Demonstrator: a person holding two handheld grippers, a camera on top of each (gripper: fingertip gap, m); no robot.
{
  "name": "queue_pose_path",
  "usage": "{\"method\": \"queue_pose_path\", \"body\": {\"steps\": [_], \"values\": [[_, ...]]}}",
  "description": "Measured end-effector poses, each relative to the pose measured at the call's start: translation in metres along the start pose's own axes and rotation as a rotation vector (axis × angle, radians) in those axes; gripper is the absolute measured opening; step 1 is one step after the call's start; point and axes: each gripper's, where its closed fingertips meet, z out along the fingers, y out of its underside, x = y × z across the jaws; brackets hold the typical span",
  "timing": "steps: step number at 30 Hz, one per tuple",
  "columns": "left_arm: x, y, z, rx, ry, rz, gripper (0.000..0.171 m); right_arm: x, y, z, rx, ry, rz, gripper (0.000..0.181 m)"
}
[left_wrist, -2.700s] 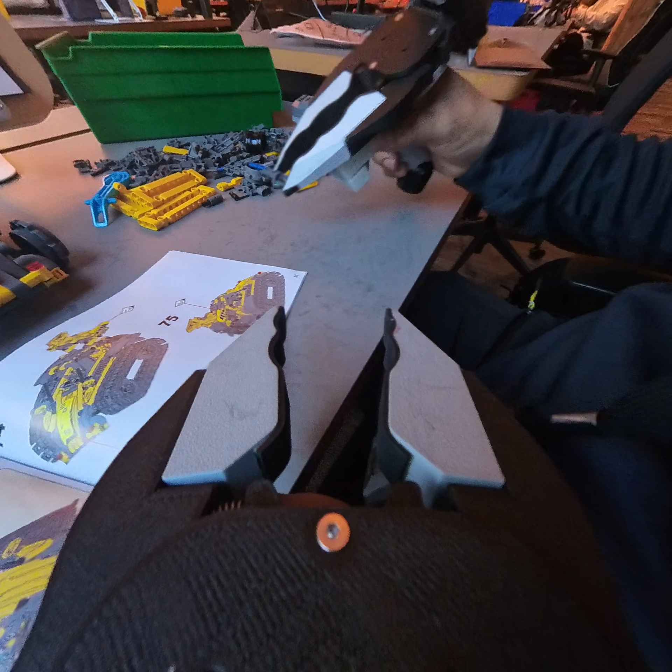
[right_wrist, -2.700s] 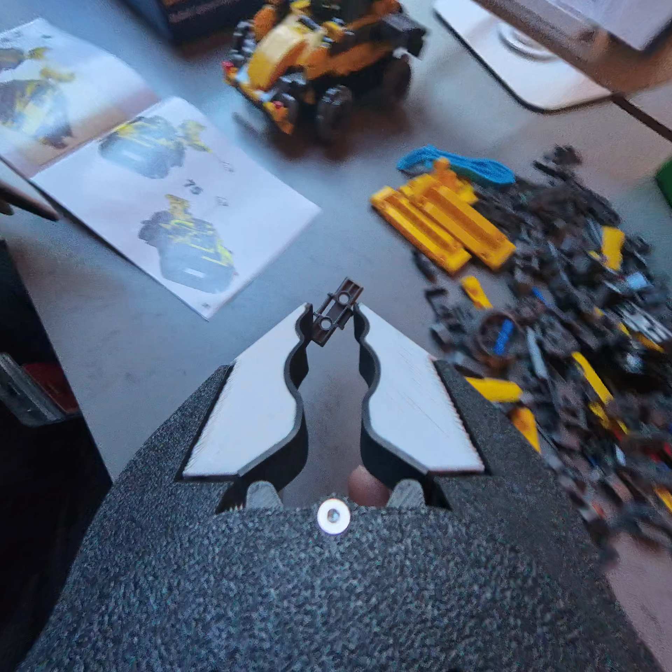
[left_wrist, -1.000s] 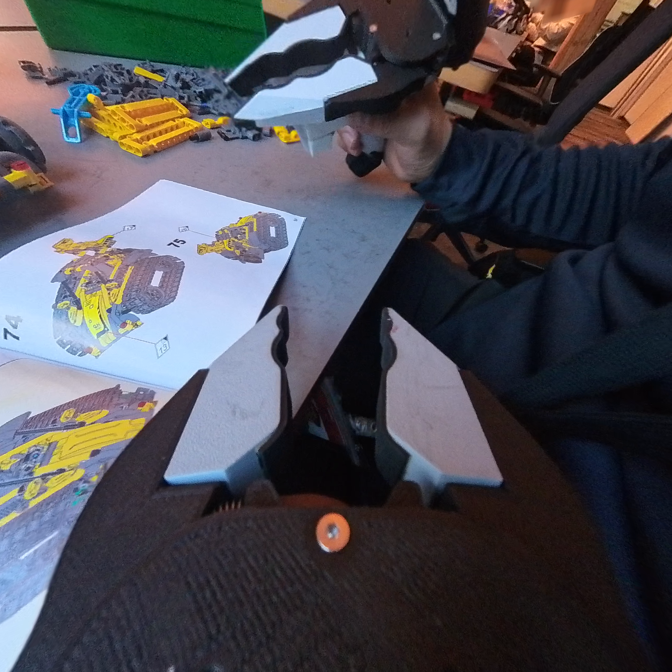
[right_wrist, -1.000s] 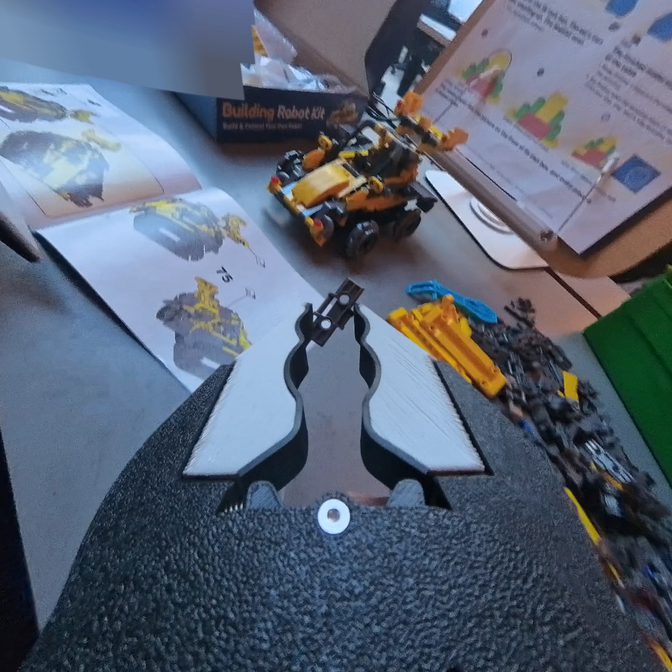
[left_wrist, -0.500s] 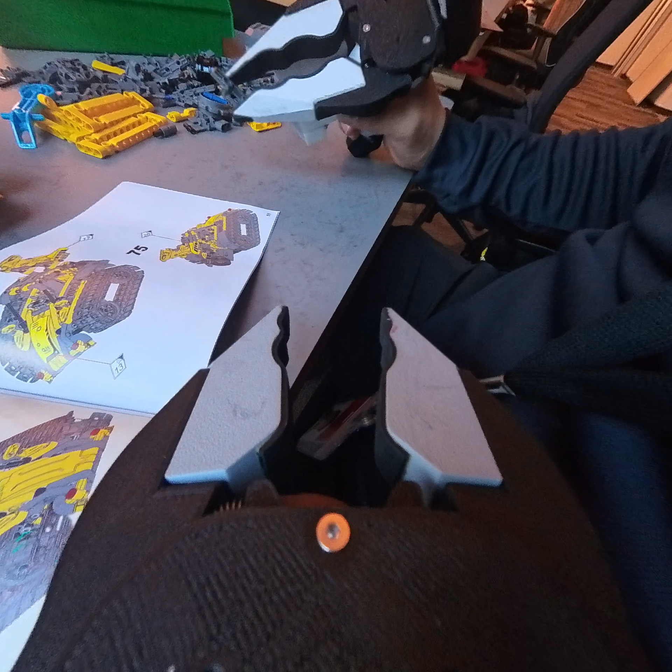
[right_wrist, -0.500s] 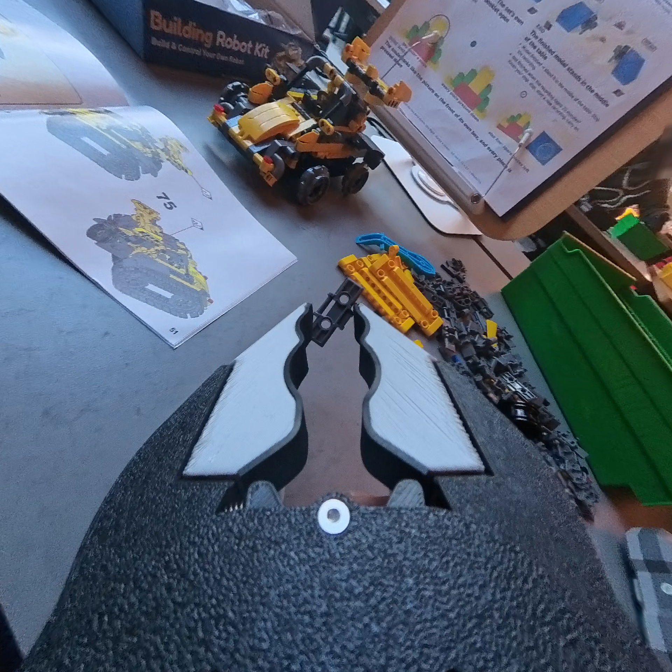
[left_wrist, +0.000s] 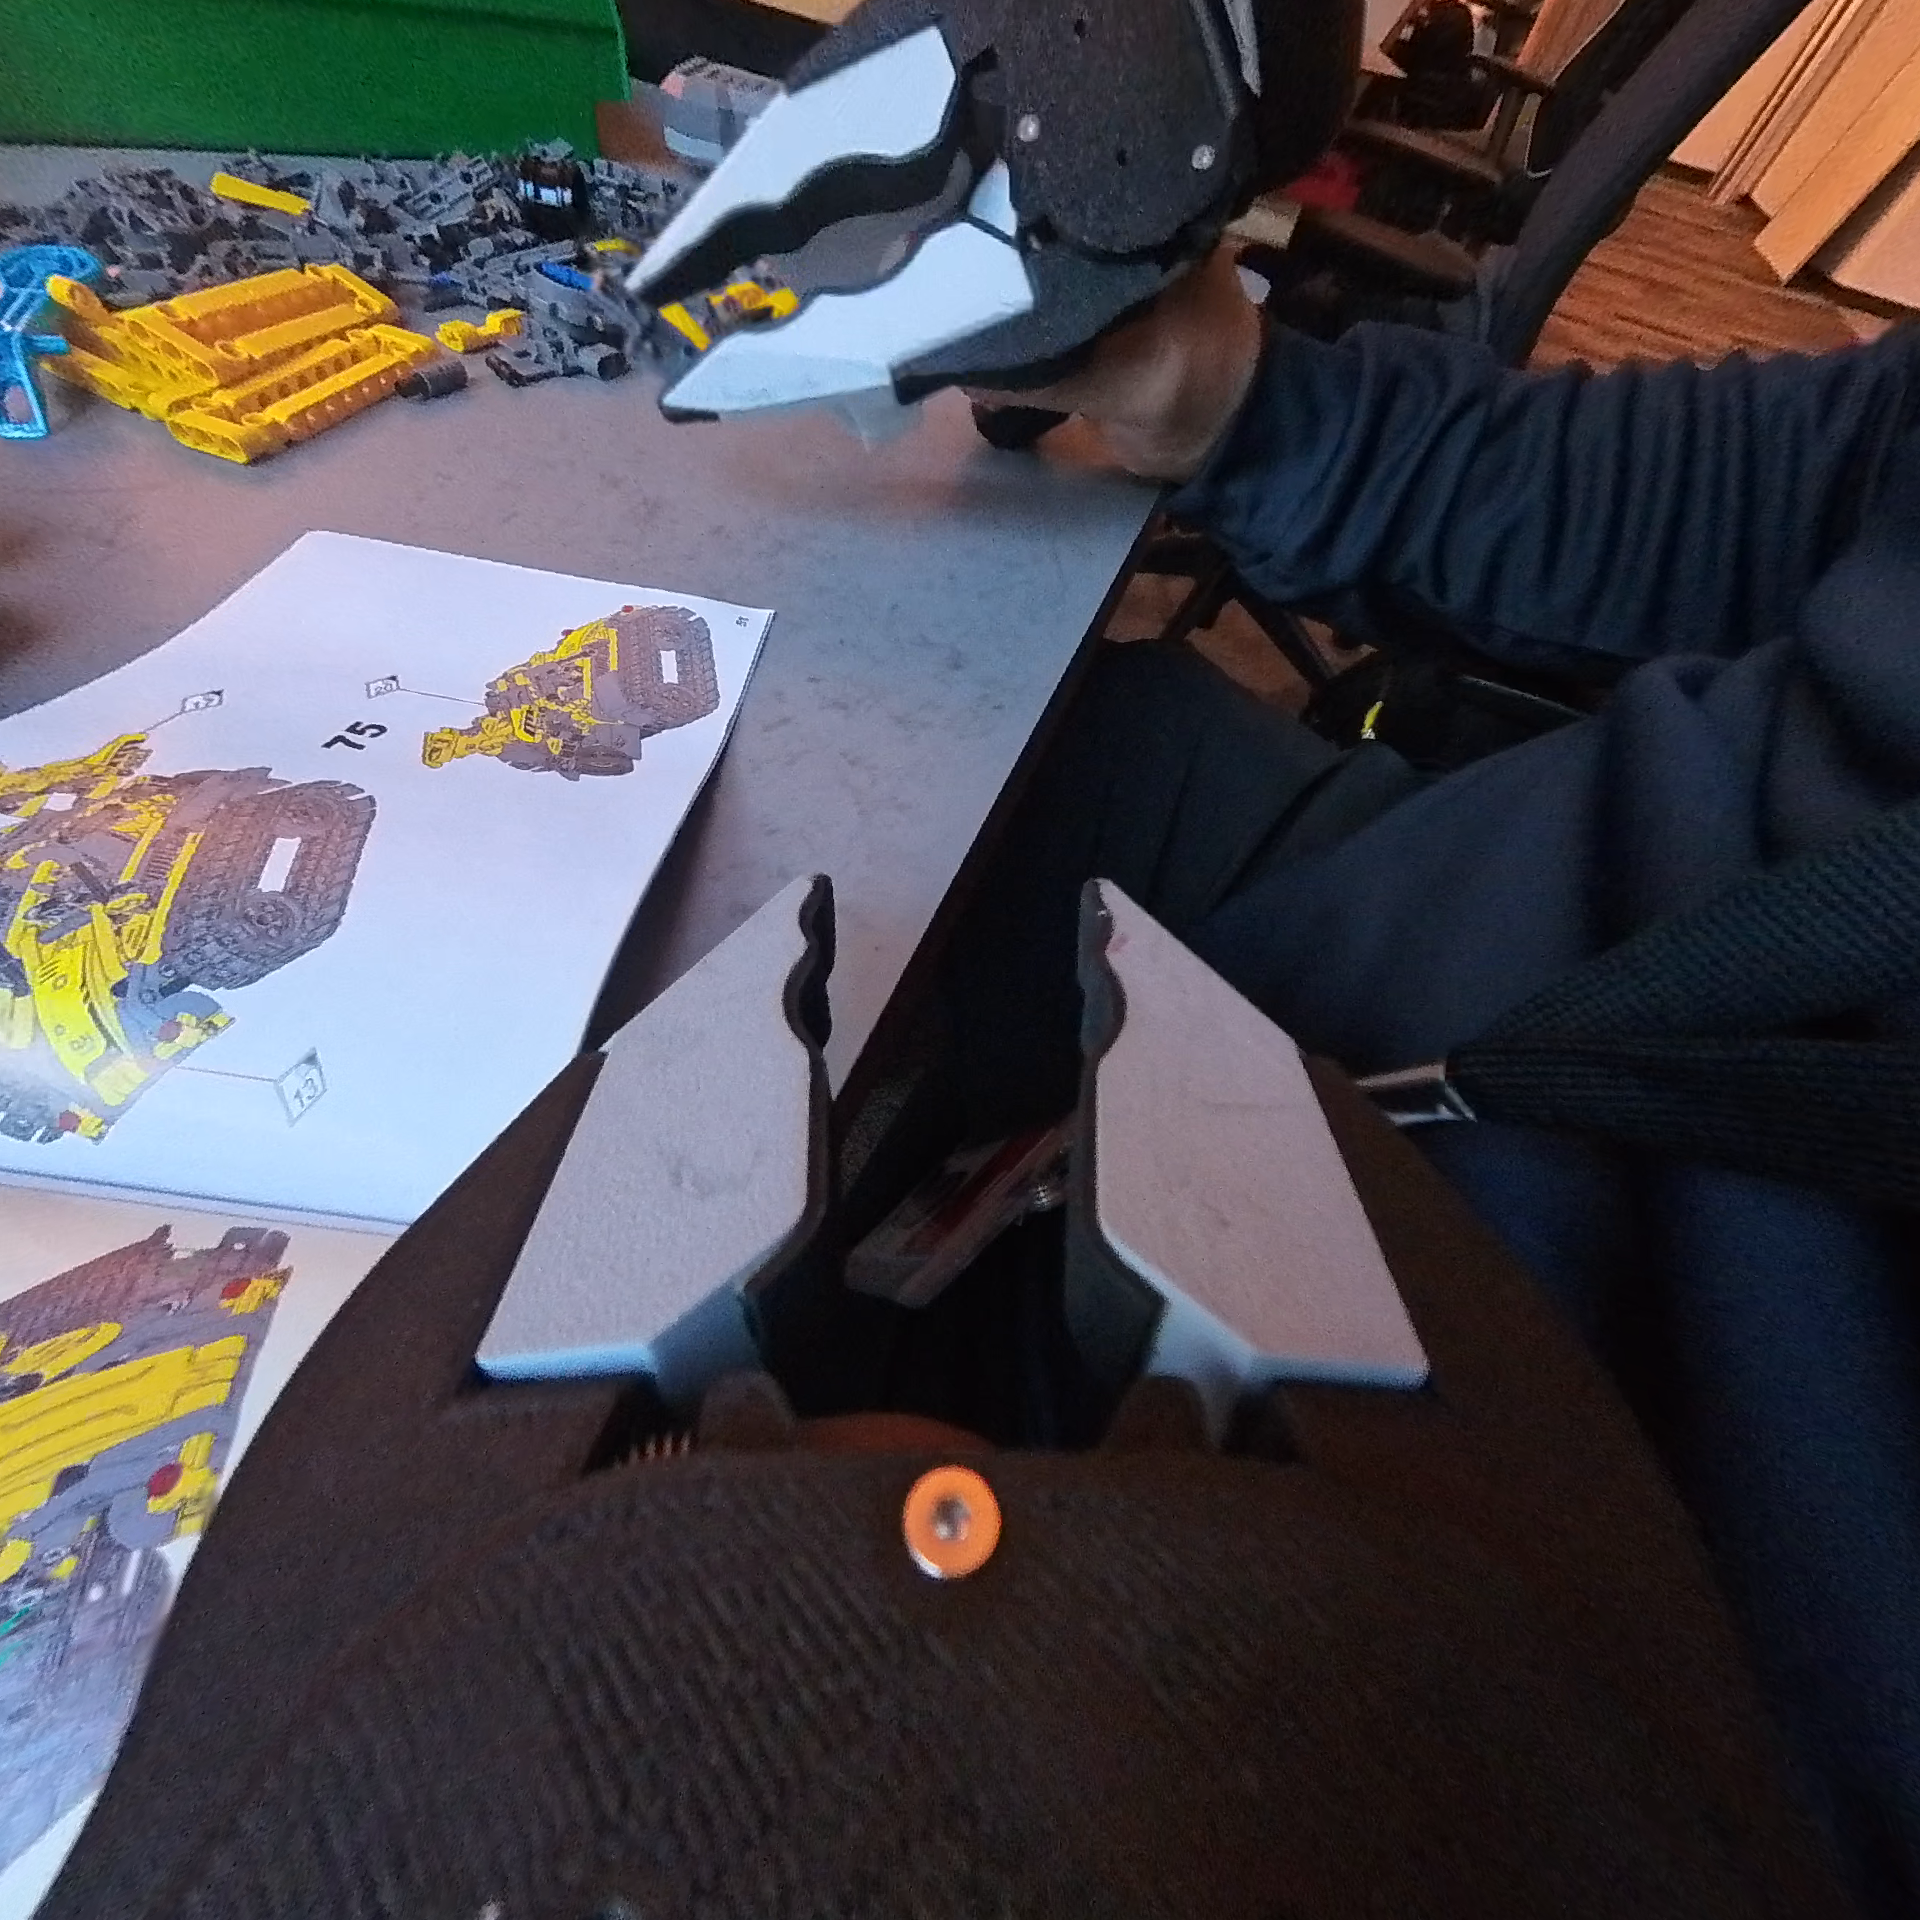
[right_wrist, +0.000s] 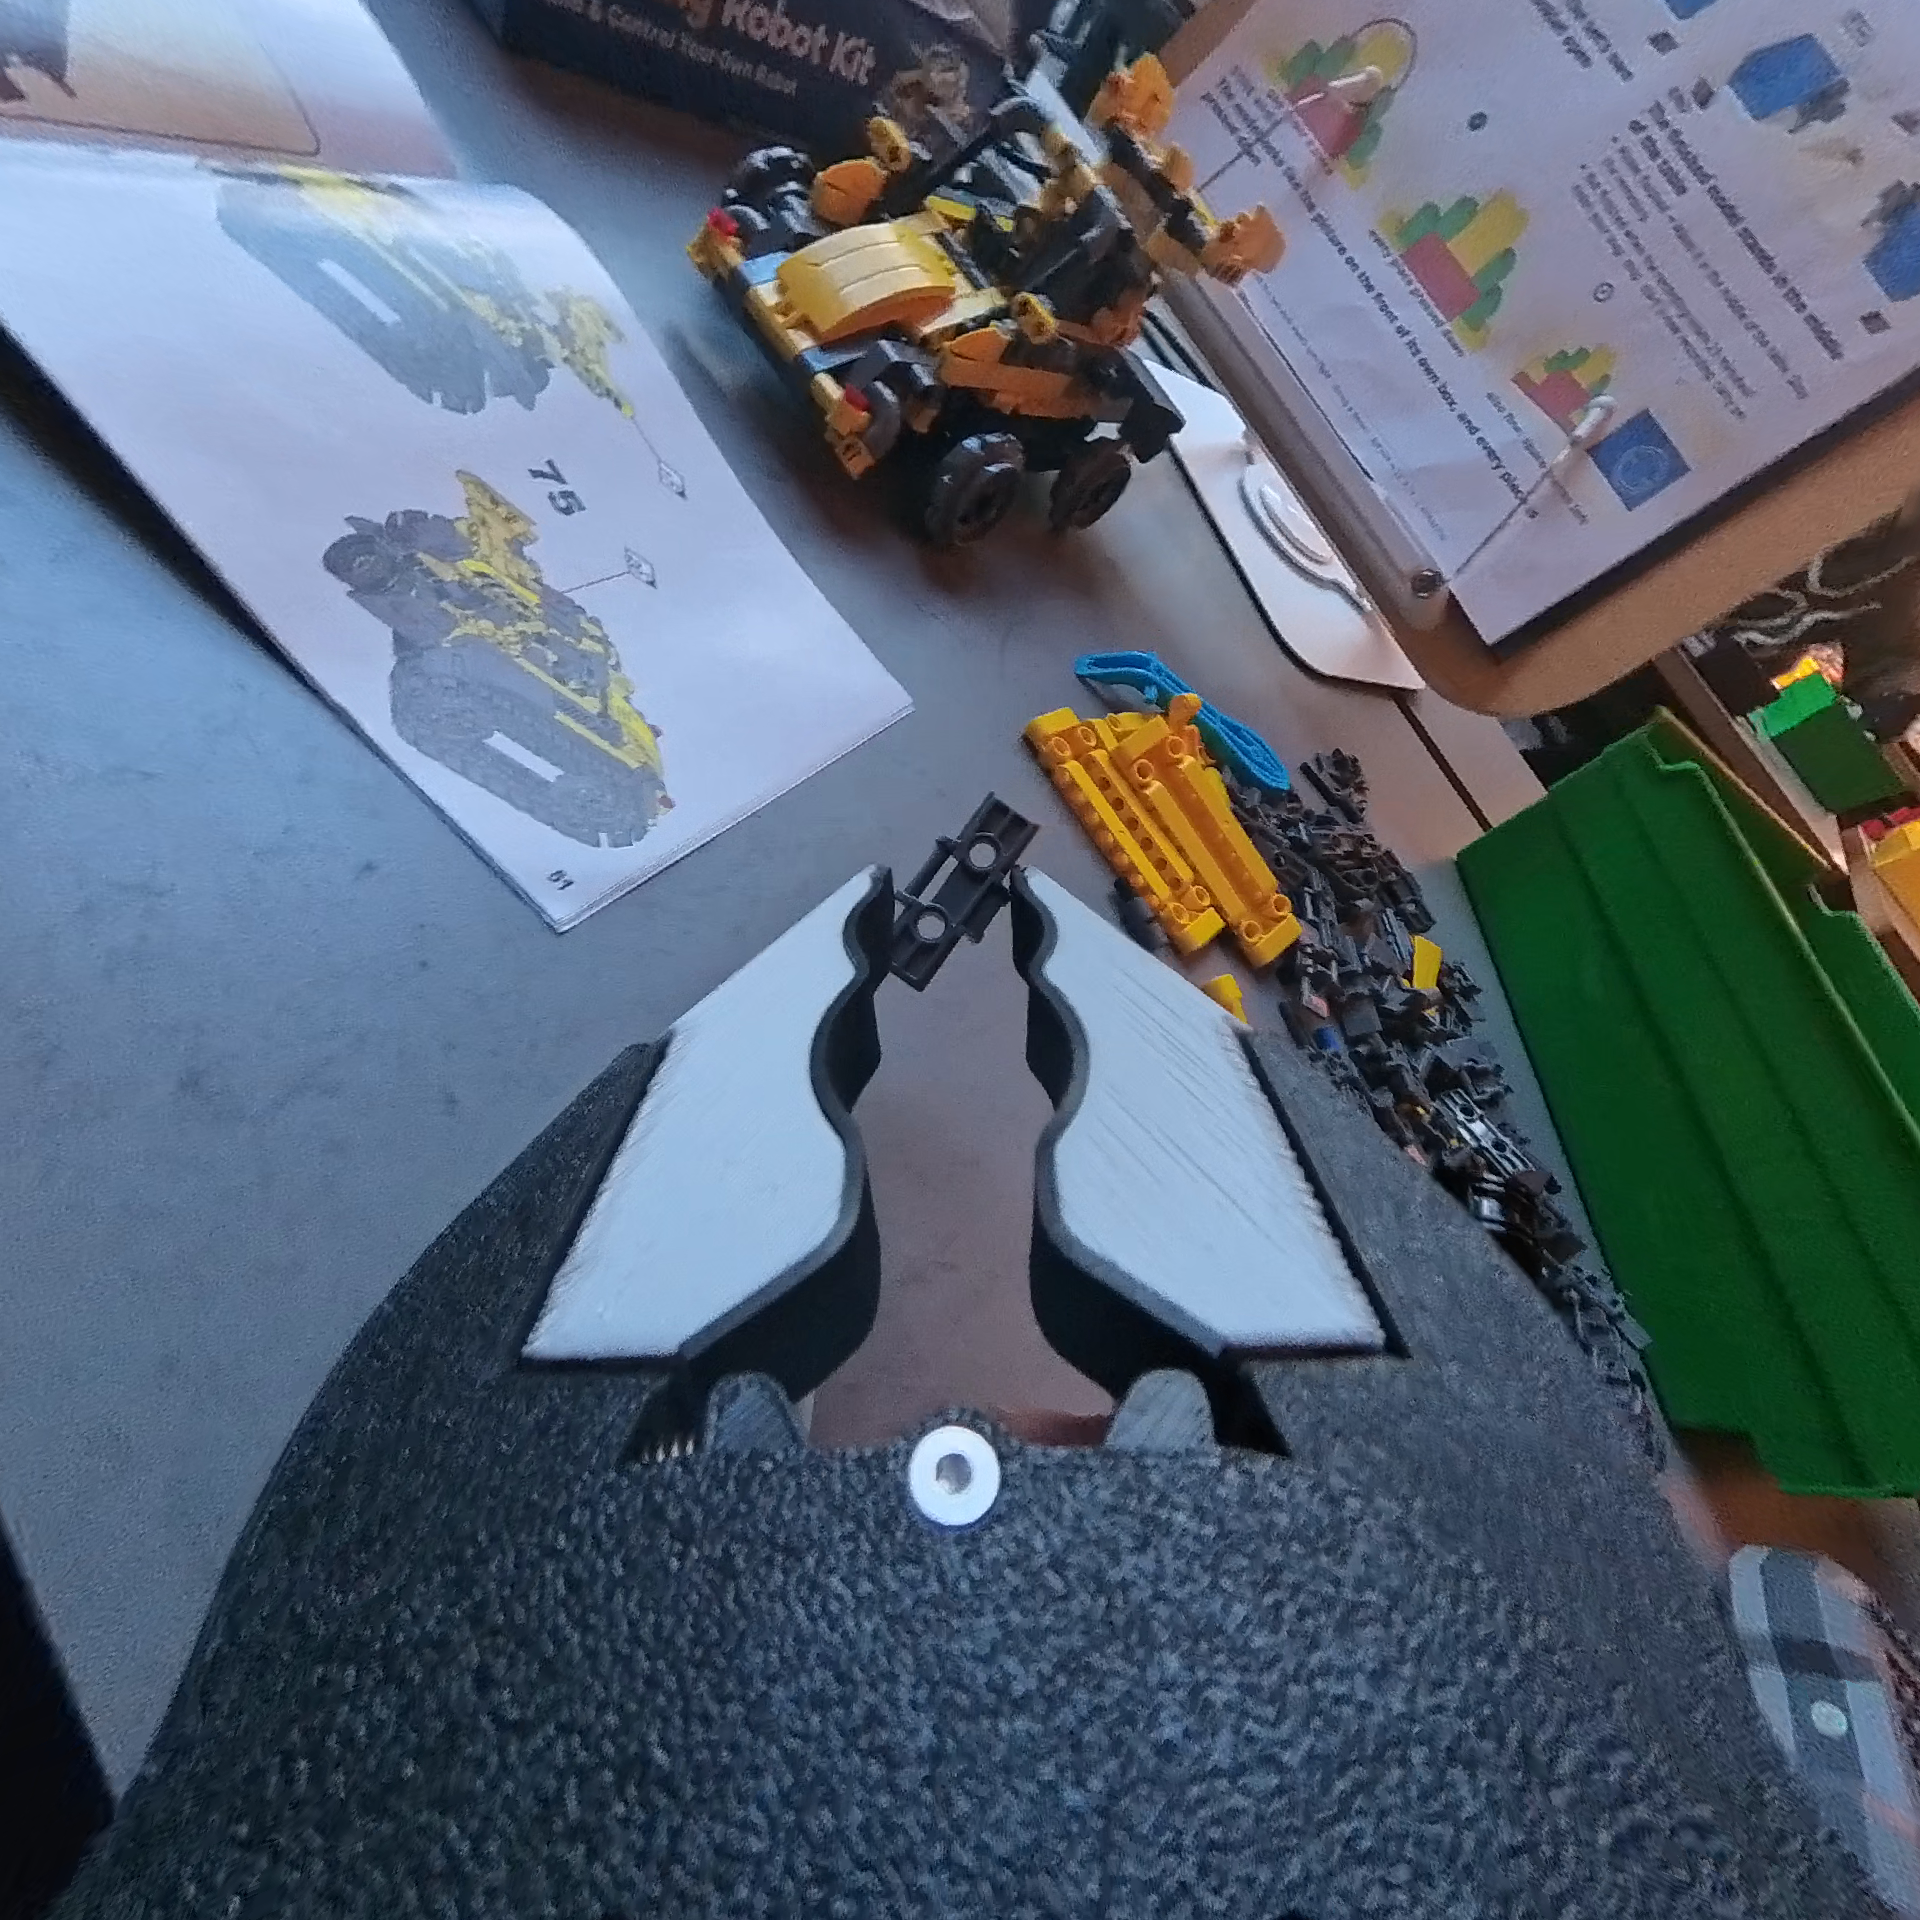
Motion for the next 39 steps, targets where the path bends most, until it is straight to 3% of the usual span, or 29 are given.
{"method": "queue_pose_path", "body": {"steps": [9,18,22,25,30,39], "values": [[0.001,0.001,0.001,-0.010,0.014,-0.021,0.044,-0.029,0.030,-0.011,-0.174,-0.247,0.066,0.034],[0.002,0.004,0.003,-0.022,0.016,-0.016,0.044,-0.028,0.016,-0.016,-0.132,-0.290,0.321,0.032],[0.003,0.003,0.003,-0.022,0.017,-0.013,0.043,-0.031,0.019,-0.008,-0.180,-0.297,0.347,0.034],[0.003,0.003,0.003,-0.021,0.019,-0.011,0.043,-0.034,0.027,-0.002,-0.237,-0.305,0.318,0.013],[0.002,0.005,0.003,-0.028,0.019,-0.008,0.043,-0.032,0.023,0.001,-0.210,-0.311,0.329,0.003],[0.002,-0.001,0.002,0.006,-0.016,0.046,0.041,-0.031,0.015,-0.002,-0.156,-0.355,0.390,0.000]]}}
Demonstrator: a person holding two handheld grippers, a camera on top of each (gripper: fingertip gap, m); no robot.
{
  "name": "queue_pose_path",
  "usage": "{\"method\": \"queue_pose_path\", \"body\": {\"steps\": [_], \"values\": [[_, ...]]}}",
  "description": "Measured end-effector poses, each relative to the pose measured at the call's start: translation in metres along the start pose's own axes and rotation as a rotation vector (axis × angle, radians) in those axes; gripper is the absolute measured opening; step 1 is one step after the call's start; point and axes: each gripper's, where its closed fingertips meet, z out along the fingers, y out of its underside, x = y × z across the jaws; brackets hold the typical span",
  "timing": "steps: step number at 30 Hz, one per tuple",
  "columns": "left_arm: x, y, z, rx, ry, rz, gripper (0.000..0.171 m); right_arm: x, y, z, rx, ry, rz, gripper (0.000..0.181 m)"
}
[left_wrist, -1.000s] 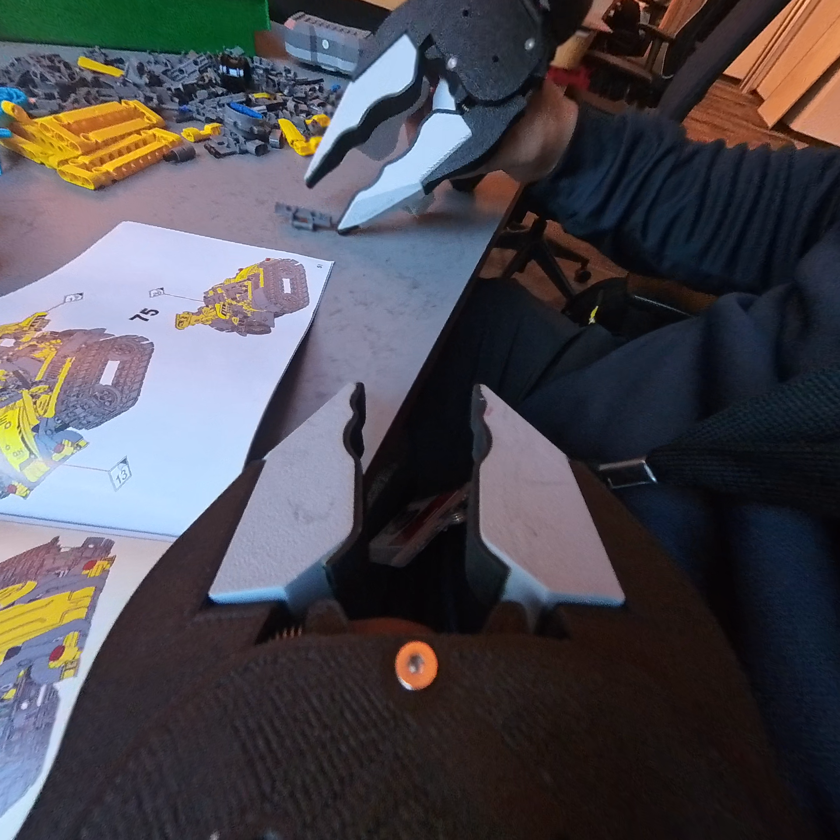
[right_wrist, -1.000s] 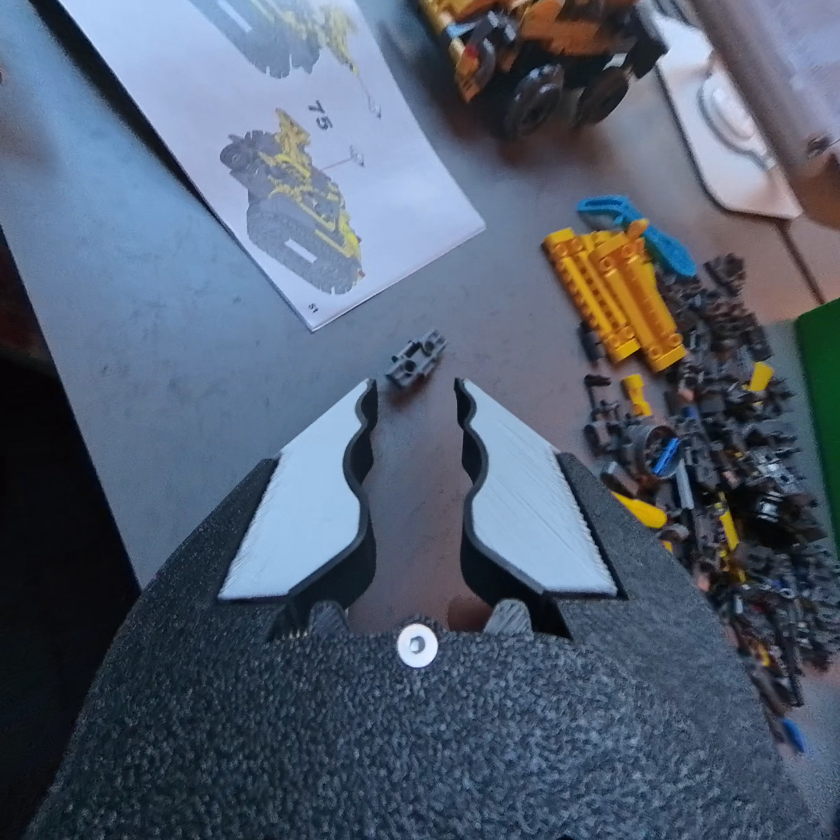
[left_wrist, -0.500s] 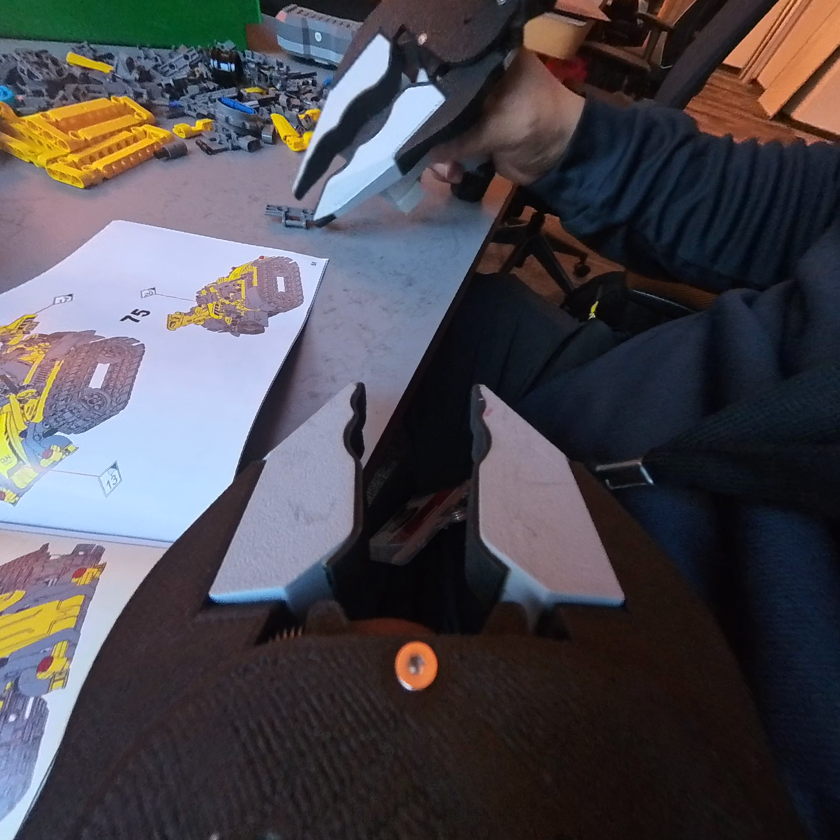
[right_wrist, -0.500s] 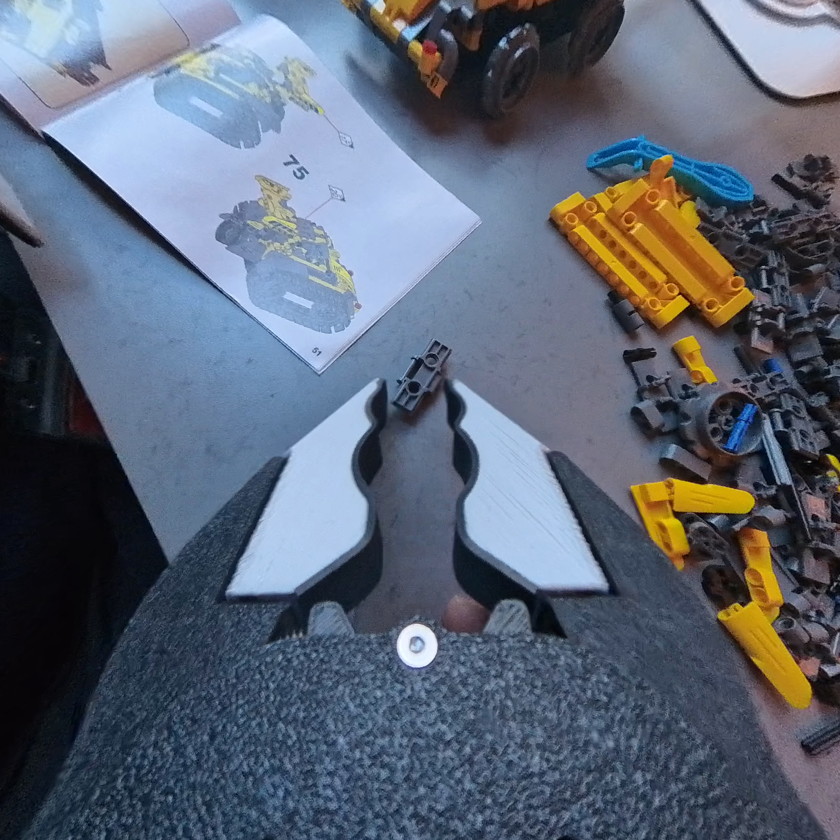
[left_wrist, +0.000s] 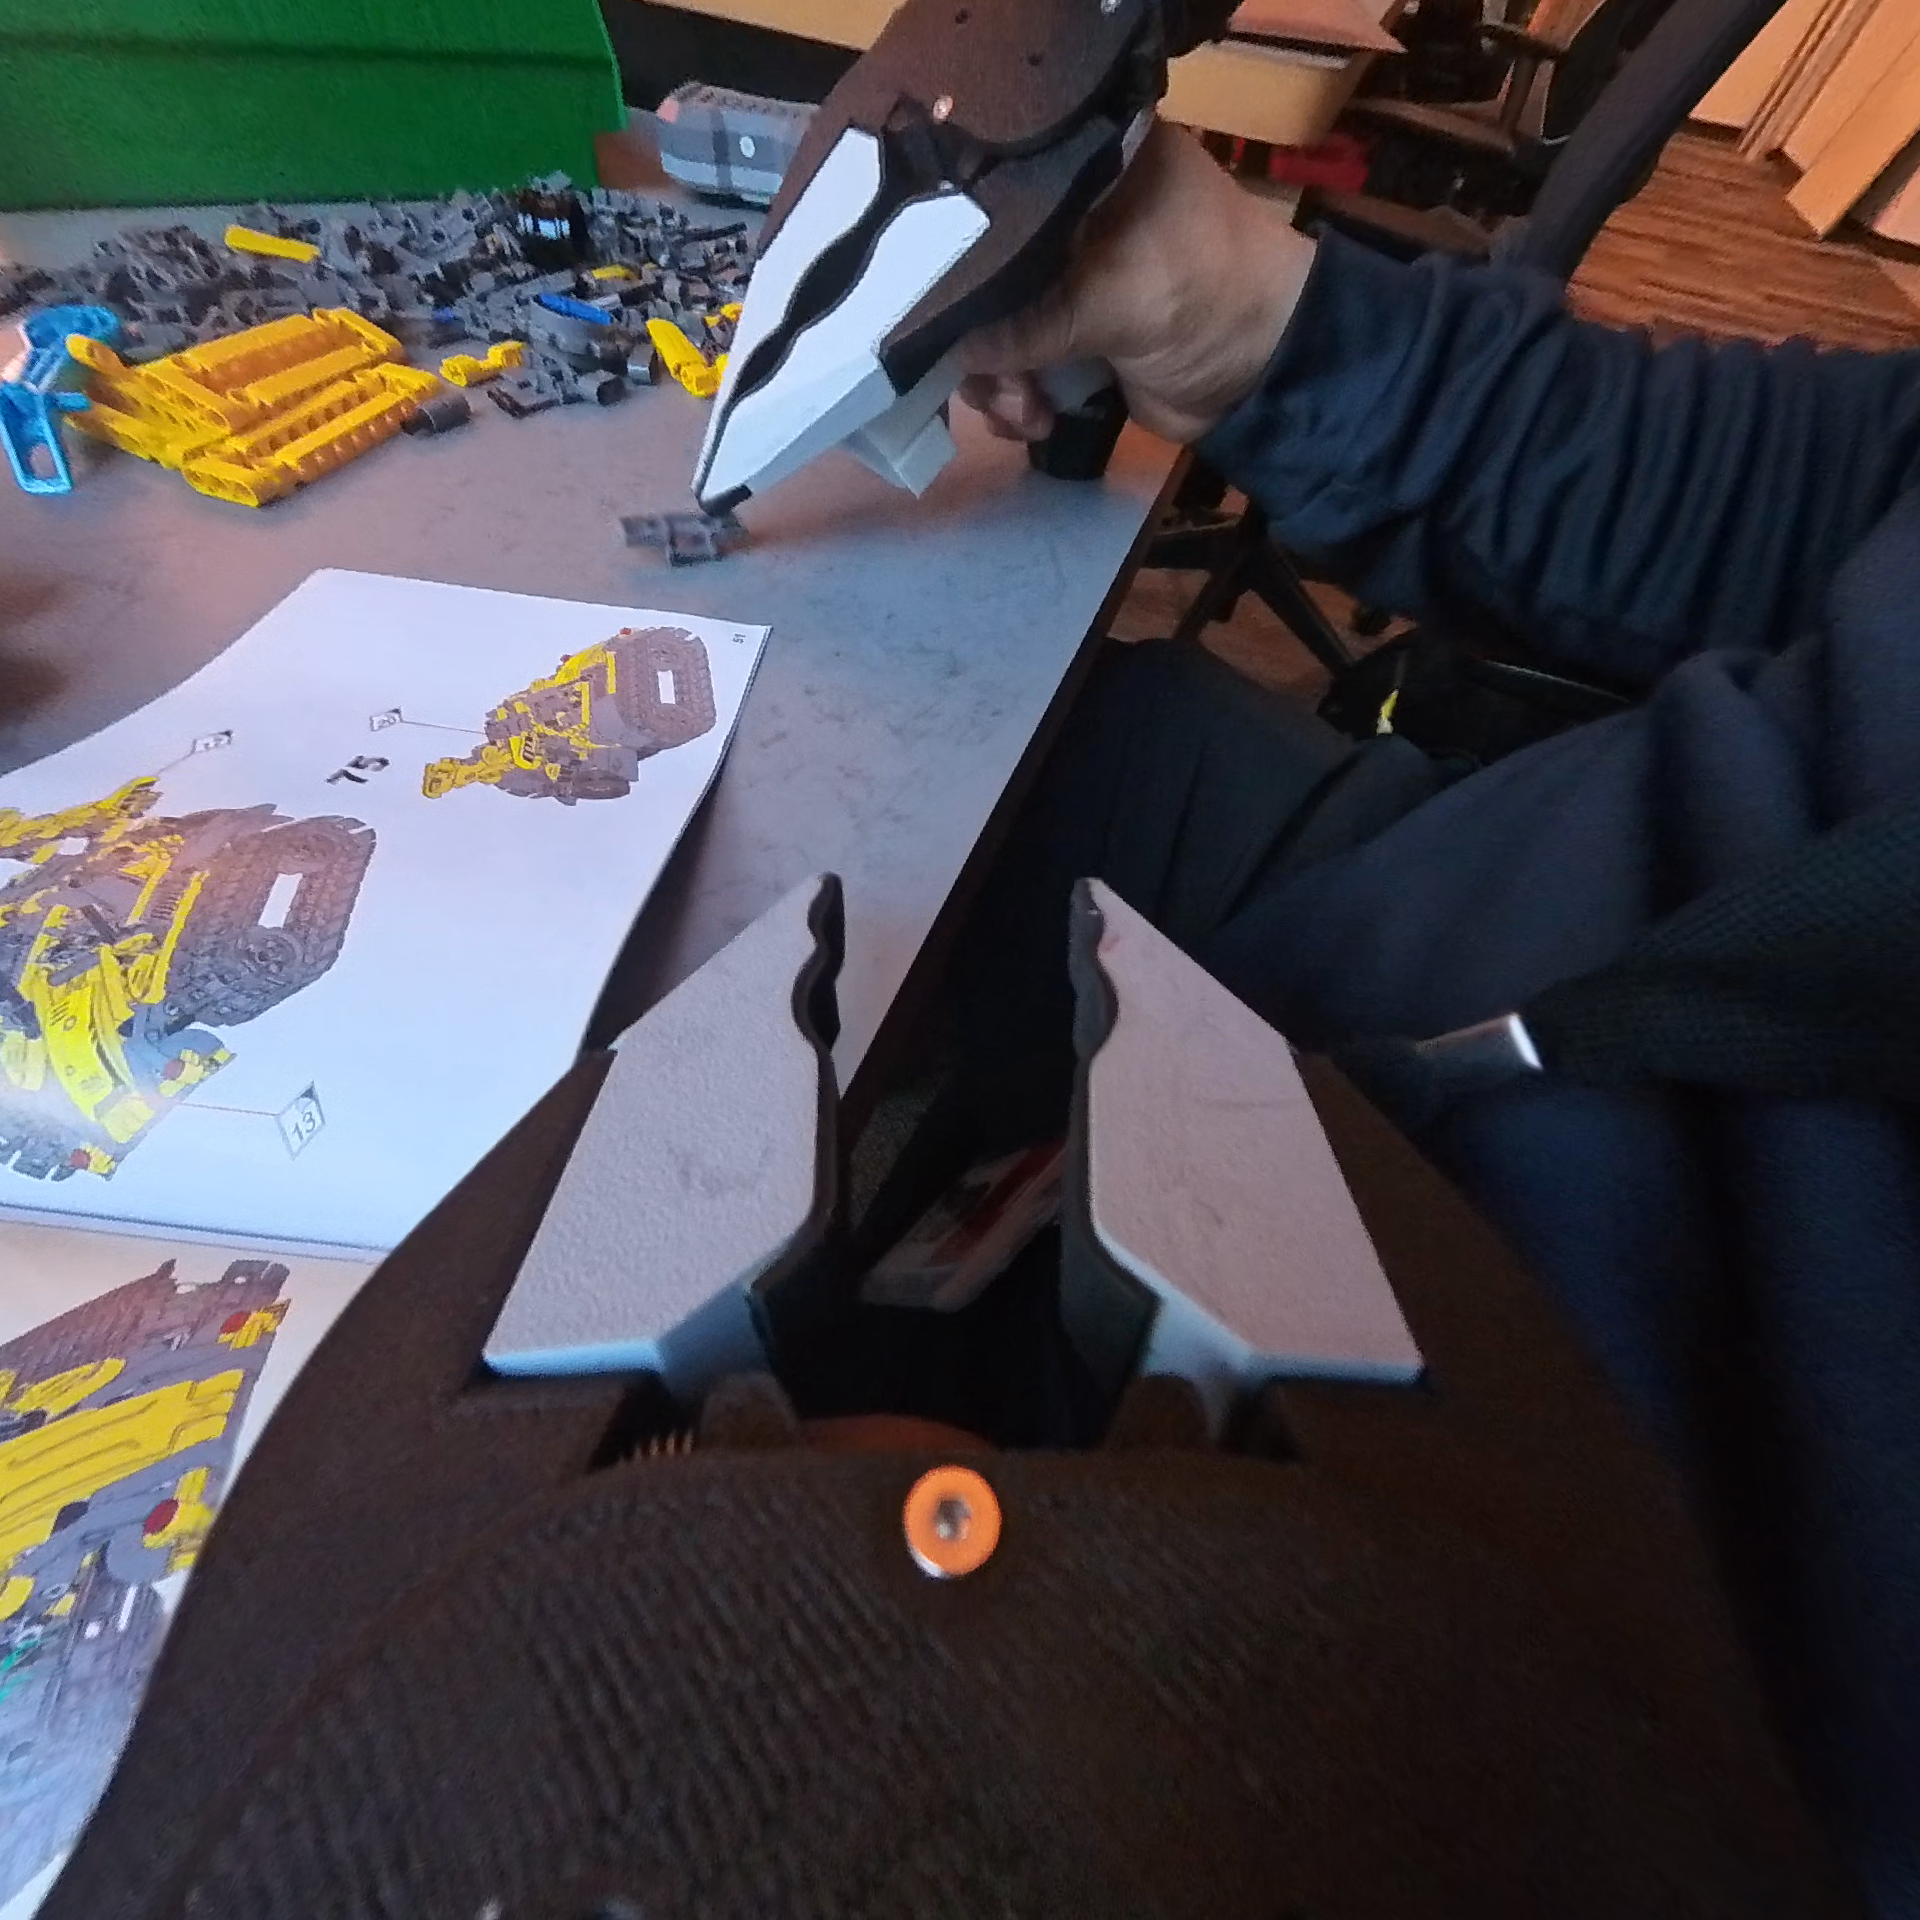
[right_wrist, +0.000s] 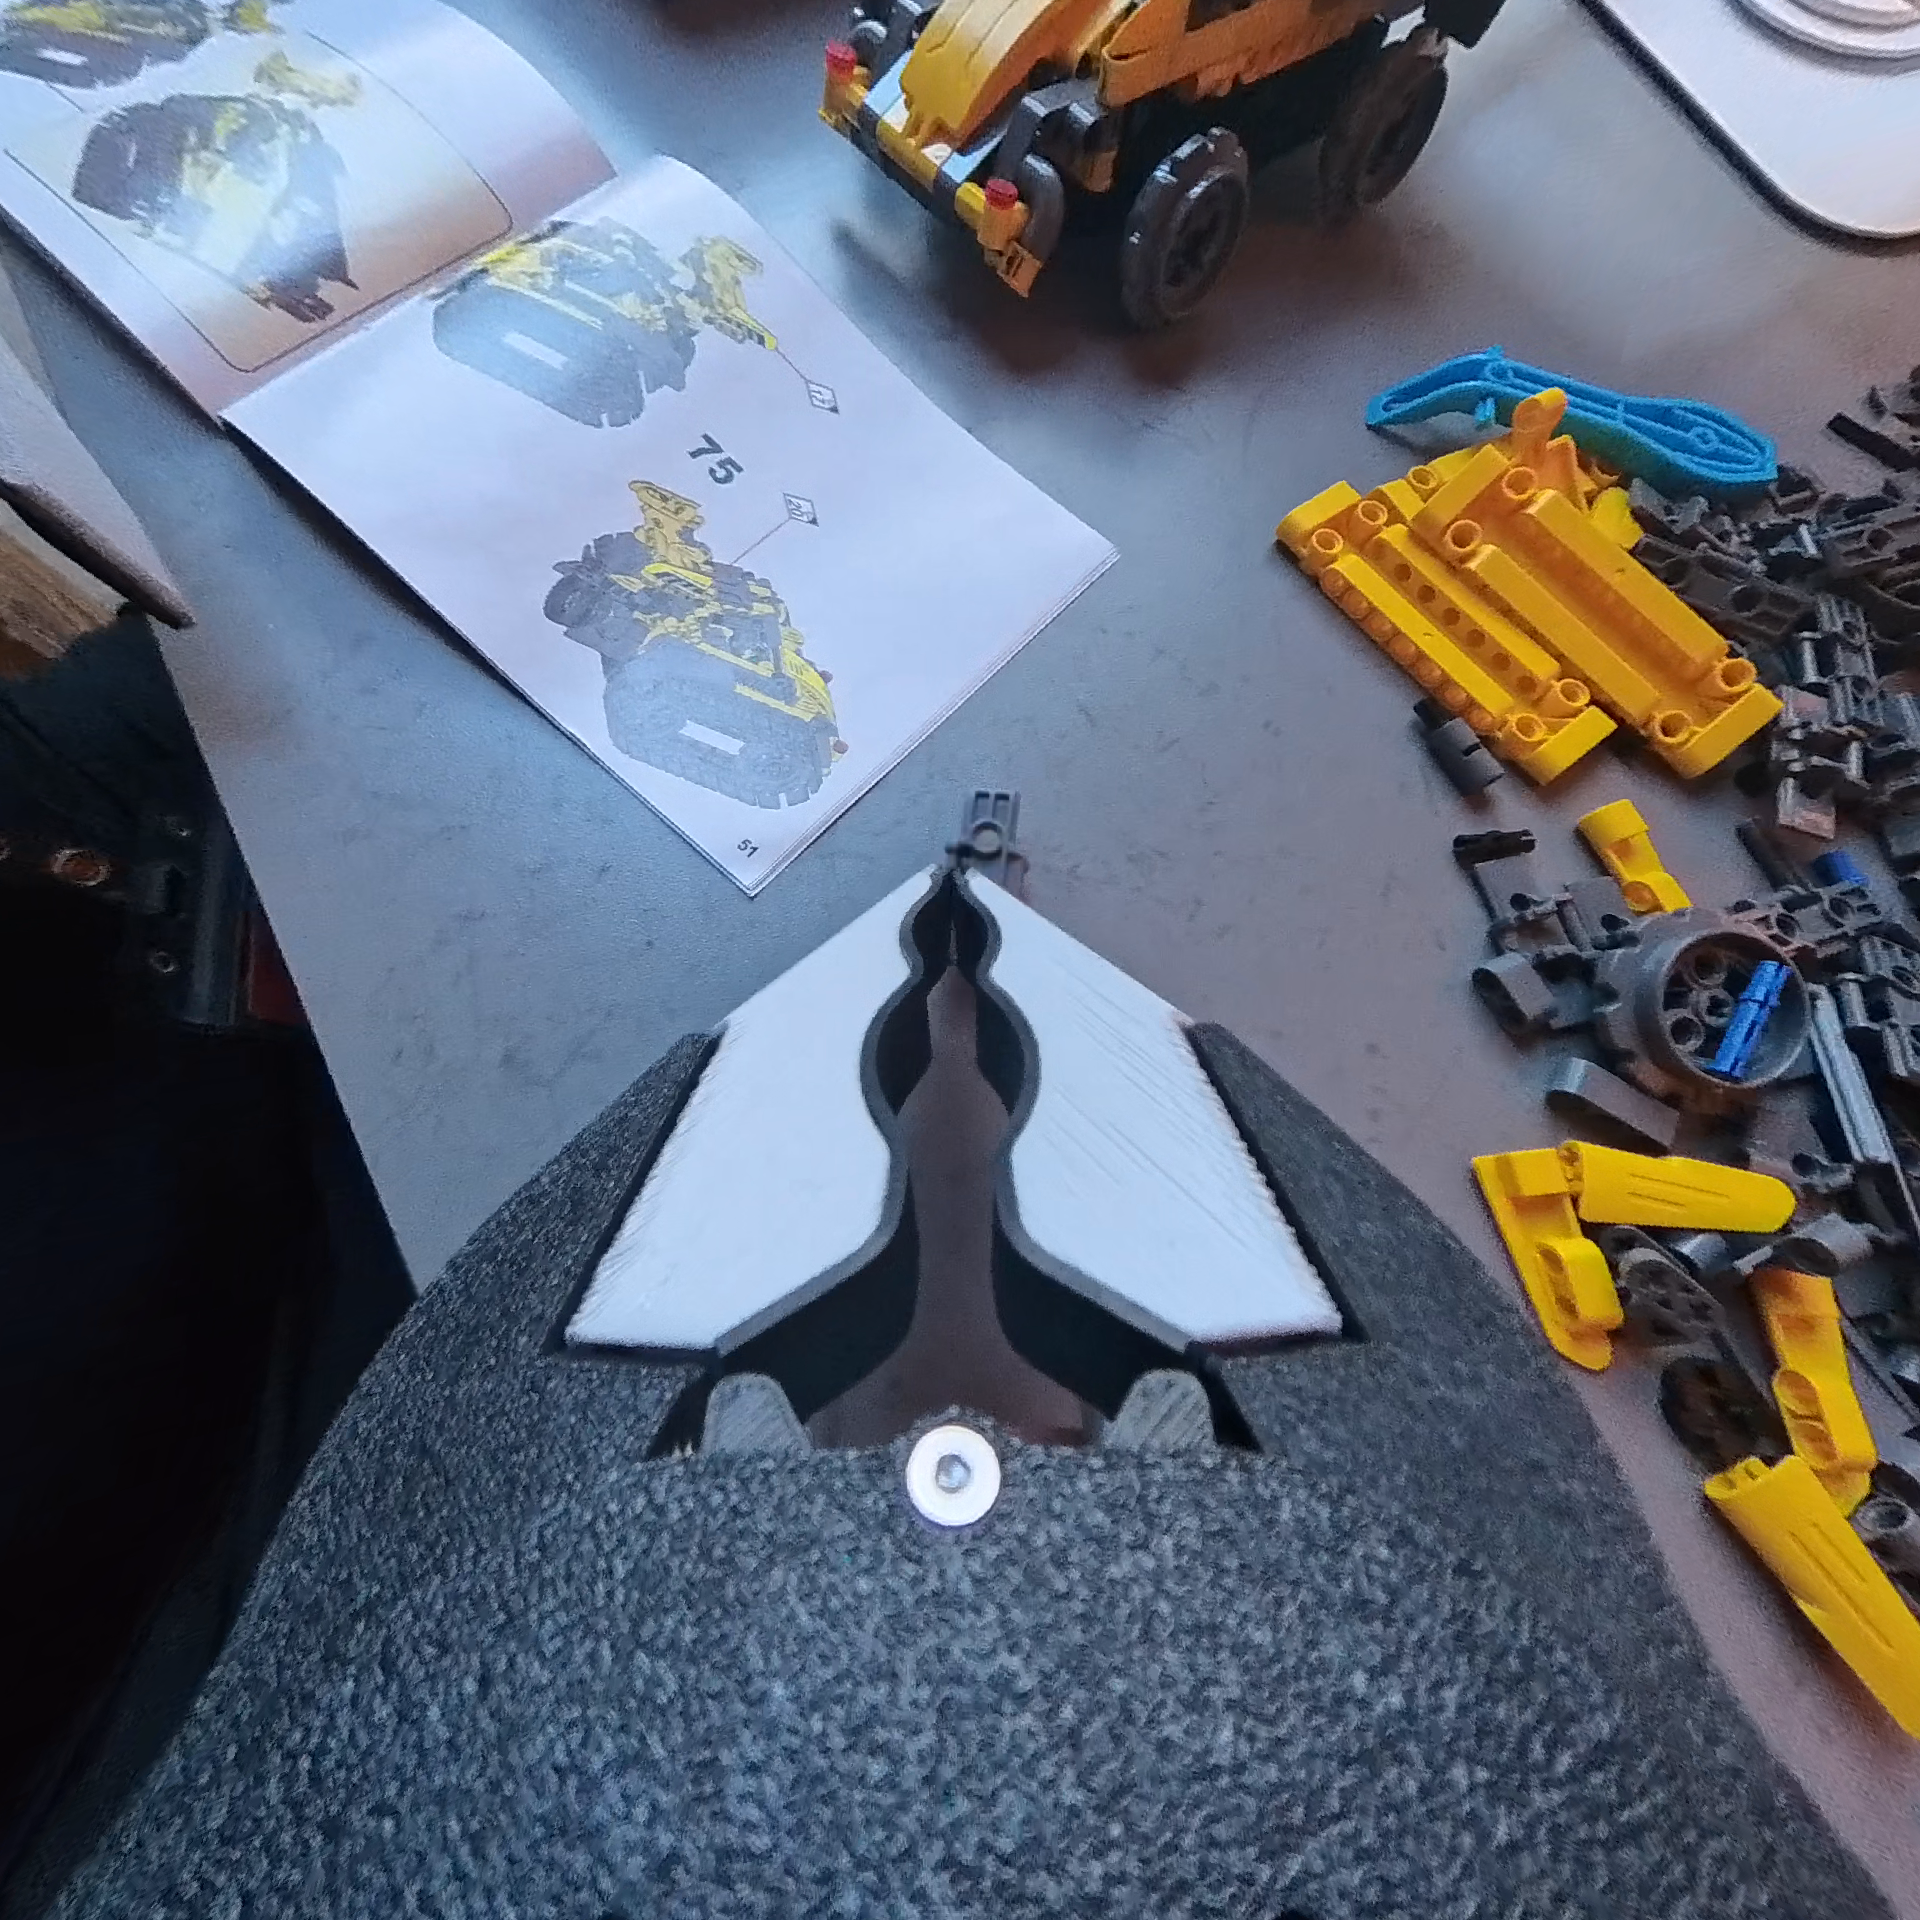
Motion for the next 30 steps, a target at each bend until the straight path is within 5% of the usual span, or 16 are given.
{"method": "queue_pose_path", "body": {"steps": [11,15,19,22,30], "values": [[-0.004,-0.025,0.007,0.145,-0.101,0.083,0.031,-0.005,-0.017,-0.017,0.153,-0.107,0.057,0.000],[0.005,-0.032,0.030,0.144,-0.093,0.025,0.000,-0.004,-0.018,-0.020,0.169,-0.190,0.146,0.017],[0.014,-0.048,0.058,0.152,-0.045,-0.118,0.000,-0.003,-0.016,-0.017,0.149,-0.183,0.151,0.025],[0.020,-0.040,0.063,0.142,-0.034,-0.030,0.000,0.001,-0.010,-0.012,0.103,-0.124,0.140,0.039],[0.020,-0.037,0.046,0.143,-0.016,0.062,0.009,0.006,0.010,0.001,-0.045,-0.025,0.116,0.027]]}}
